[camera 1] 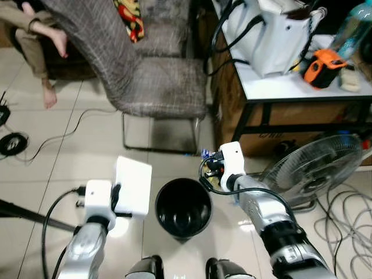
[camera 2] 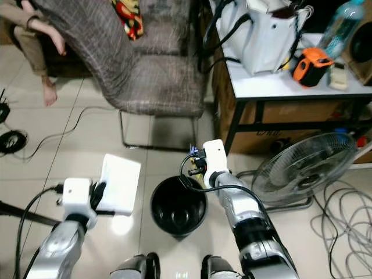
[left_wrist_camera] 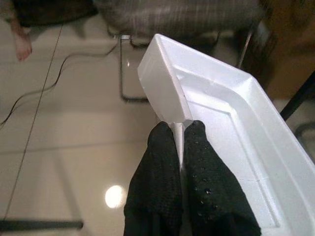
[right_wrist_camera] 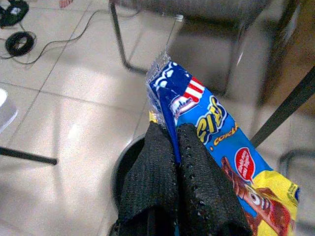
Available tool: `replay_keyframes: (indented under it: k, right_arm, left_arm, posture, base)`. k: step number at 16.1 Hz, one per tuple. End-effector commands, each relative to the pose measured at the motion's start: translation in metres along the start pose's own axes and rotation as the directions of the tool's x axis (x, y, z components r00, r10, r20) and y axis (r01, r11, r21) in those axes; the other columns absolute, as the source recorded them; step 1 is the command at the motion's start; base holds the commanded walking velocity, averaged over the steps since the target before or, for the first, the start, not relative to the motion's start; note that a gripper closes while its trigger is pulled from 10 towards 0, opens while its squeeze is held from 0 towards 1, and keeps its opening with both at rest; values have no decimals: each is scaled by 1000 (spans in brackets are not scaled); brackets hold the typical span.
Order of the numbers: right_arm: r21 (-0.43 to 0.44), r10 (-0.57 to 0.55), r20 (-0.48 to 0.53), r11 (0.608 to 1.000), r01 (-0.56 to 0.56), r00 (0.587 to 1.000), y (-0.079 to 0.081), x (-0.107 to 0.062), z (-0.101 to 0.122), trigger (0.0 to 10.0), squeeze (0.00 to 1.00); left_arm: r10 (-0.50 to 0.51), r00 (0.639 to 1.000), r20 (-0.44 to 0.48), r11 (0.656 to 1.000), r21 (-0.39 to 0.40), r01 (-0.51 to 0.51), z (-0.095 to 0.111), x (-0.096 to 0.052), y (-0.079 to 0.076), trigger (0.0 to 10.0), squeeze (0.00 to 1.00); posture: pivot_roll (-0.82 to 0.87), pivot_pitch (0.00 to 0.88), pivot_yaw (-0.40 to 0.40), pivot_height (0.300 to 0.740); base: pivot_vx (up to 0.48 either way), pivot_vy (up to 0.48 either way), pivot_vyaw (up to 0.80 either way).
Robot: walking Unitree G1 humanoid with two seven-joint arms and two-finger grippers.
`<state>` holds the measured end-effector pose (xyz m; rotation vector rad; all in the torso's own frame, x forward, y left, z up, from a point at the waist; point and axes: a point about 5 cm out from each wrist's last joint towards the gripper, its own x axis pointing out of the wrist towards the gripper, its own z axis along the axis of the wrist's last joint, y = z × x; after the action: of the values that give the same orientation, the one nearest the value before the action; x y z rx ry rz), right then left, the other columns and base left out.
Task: Picking trash to rubbish bin
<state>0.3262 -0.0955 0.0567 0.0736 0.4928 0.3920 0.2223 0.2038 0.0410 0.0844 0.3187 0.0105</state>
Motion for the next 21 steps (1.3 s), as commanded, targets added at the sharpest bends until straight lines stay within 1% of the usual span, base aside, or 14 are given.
replay_keyframes:
  k: [1, 2, 3, 4, 5, 6, 7, 9, 10, 12, 15, 18, 21]
  right_arm:
    - [32, -11, -16, 999, 11, 1000, 2, 4, -10, 10000, 0]
    - [28, -16, -18, 999, 16, 1000, 3, 5, -11, 10000, 0]
    - [42, -8, -18, 999, 8, 1000, 7, 8, -14, 10000, 0]
    - [55, 30, -6, 998, -30, 1000, 14, 11, -15, 10000, 0]
    - [76, 48, -5, 996, -47, 999, 17, 13, -16, 10000, 0]
    - [117, 72, -7, 991, -70, 997, 22, 15, -18, 10000, 0]
    - [110, 72, -6, 991, -71, 997, 24, 16, -20, 10000, 0]
    - [64, 46, -9, 997, -45, 999, 27, 17, -24, 10000, 0]
    - [61, 71, -38, 996, -69, 997, 32, 18, -29, 10000, 0]
    - [74, 67, -58, 995, -62, 996, 35, 19, -33, 10000, 0]
    - [105, 22, -63, 994, -15, 998, 37, 19, -39, 10000, 0]
    - [113, 14, -74, 994, -5, 997, 40, 18, -46, 10000, 0]
    - [121, 5, -77, 993, 5, 997, 39, 17, -50, 10000, 0]
  left_arm:
    - [-4, 1000, -15, 1000, 16, 4, -5, -10, 5, 10000, 0]
    - [-3, 1000, -19, 1000, 18, 3, -7, -13, 6, 10000, 0]
    - [-4, 1000, -26, 1000, 23, 5, -9, -19, 8, 10000, 0]
    - [1, 1000, -30, 1000, 25, 0, -9, -25, 10, 10000, 0]
    - [5, 999, -32, 1000, 24, -4, -9, -27, 10, 10000, 0]
    - [15, 999, -33, 1000, 18, -15, -9, -31, 11, 10000, 0]
    - [16, 999, -34, 1000, 15, -16, -9, -35, 11, 10000, 0]
    - [3, 999, -38, 1000, 17, -2, -10, -41, 10, 10000, 0]
    - [-2, 999, -42, 1000, 18, 3, -11, -44, 10, 10000, 0]
    - [-1, 999, -47, 1000, 13, 2, -11, -45, 10, 10000, 0]
    - [-27, 999, -45, 1000, -1, 27, -9, -44, 4, 10000, 0]
    - [-53, 997, -49, 999, -9, 53, -10, -45, -2, 10000, 0]
    - [-68, 996, -58, 998, -14, 67, -11, -46, -2, 10000, 0]
  posture:
    - [78, 301, 35, 740]
    - [80, 304, 36, 740]
    - [91, 320, 40, 740]
    - [101, 340, 42, 740]
    - [104, 343, 42, 740]
    - [107, 352, 43, 740]
    - [115, 358, 41, 740]
    - [117, 367, 42, 740]
    - [120, 371, 42, 740]
    - [122, 372, 41, 740]
    - [117, 364, 46, 740]
    - [117, 361, 48, 740]
    - [116, 365, 59, 740]
  base:
    - [0, 0, 0]
    - [0, 0, 0]
    - [0, 0, 0]
    - [0, 0, 0]
    - [0, 0, 0]
    - [0, 0, 0]
    - [0, 0, 0]
    - [0, 0, 0]
    - [0, 0, 0]
    - [0, 0, 0]
    - [0, 0, 0]
    - [0, 0, 0]
    - [0, 0, 0]
